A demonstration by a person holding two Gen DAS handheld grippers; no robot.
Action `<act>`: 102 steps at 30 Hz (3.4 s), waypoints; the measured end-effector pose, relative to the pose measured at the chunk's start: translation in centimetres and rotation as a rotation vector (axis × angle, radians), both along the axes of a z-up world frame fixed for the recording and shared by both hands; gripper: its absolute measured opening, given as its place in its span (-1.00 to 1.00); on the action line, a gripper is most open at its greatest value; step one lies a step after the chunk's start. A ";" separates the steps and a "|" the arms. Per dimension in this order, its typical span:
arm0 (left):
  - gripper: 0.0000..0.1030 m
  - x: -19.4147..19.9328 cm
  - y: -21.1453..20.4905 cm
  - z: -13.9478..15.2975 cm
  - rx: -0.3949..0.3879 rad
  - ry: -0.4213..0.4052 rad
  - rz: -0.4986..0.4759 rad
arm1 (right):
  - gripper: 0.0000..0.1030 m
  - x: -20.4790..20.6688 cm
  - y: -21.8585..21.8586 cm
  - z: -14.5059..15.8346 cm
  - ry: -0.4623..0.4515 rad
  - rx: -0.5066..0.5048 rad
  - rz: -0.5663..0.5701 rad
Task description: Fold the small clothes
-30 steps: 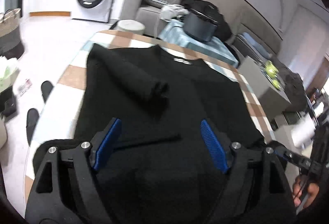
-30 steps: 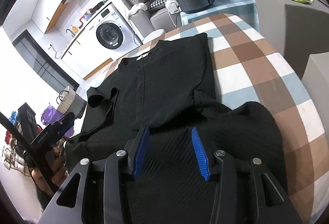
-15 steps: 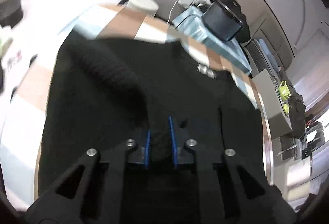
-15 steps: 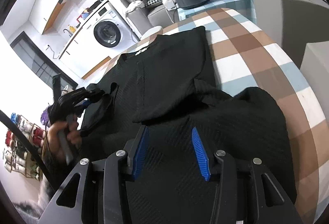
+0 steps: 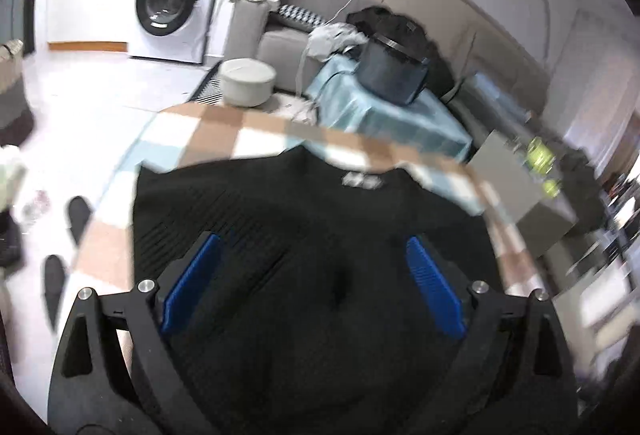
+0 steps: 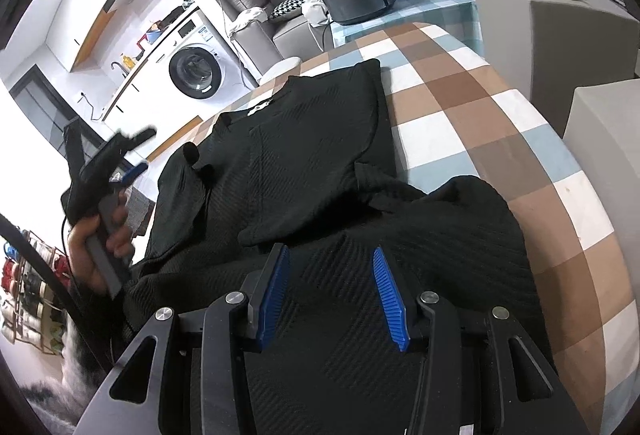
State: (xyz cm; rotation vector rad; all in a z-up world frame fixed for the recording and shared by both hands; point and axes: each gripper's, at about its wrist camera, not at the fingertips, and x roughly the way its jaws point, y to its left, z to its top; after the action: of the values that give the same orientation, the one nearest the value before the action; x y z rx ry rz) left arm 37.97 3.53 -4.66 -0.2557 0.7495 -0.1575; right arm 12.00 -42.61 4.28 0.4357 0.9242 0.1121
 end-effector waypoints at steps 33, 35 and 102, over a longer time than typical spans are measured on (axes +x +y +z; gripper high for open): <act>0.36 -15.4 -0.3 -1.3 0.098 0.070 -0.138 | -0.11 -0.6 0.8 -0.2 -0.008 0.036 0.052; 0.42 -16.7 1.0 -0.4 0.094 0.042 -0.107 | -0.11 -1.0 0.5 0.4 -0.019 0.028 0.055; -0.37 -10.0 15.1 -3.5 0.001 0.159 0.122 | -0.35 5.3 -9.5 -1.8 -0.009 0.070 -0.198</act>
State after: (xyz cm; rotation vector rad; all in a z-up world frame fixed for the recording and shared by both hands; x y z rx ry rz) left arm 27.93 18.65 -8.20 -0.3147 0.8892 -0.0209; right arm 17.25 -52.07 2.47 0.5892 0.8655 -0.0343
